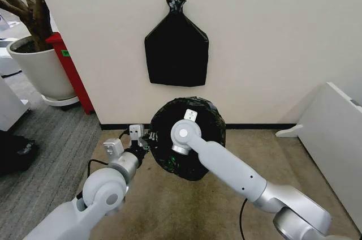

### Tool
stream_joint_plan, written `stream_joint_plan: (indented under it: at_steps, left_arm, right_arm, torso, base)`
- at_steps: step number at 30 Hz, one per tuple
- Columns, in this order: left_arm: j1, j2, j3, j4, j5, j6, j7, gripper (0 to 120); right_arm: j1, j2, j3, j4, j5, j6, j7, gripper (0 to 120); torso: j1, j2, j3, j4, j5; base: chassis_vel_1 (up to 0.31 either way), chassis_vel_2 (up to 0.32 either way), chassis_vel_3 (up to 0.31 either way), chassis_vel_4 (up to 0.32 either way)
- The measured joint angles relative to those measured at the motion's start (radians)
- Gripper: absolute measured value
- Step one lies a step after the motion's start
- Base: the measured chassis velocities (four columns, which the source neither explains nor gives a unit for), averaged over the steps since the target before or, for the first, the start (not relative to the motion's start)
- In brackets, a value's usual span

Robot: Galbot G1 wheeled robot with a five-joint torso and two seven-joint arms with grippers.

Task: Place the garbage bag over the trash bin.

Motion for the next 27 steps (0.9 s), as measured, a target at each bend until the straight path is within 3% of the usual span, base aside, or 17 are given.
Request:
stream_joint_plan:
  at_steps: [7, 19, 27]
  left_arm:
    - [-0.004, -0.003, 0.0, 0.013, 0.001, 0.0, 0.0, 0]
    - [-0.009, -0.004, 0.0, 0.007, -0.004, -0.001, -0.002, 0]
    - [-0.014, -0.008, 0.0, 0.016, -0.005, -0.002, -0.002, 0]
  right_arm:
    - [0.002, -0.039, -0.02, 0.073, 0.031, 0.018, 0.03, 0]
    - [-0.026, -0.044, 0.023, -0.049, -0.005, -0.02, -0.009, 0]
    - [-0.012, -0.059, -0.001, 0.05, 0.038, 0.007, 0.02, 0]
  torso:
    - [0.0, 0.0, 0.0, 0.0001, 0.0]
    - [0.0, 0.0, 0.0, 0.0001, 0.0001]
    - [0.0, 0.0, 0.0, 0.0001, -0.0001]
  base:
    - [0.0, 0.0, 0.0, 0.0]
    - [0.0, 0.0, 0.0, 0.0]
    - [0.0, 0.0, 0.0, 0.0]
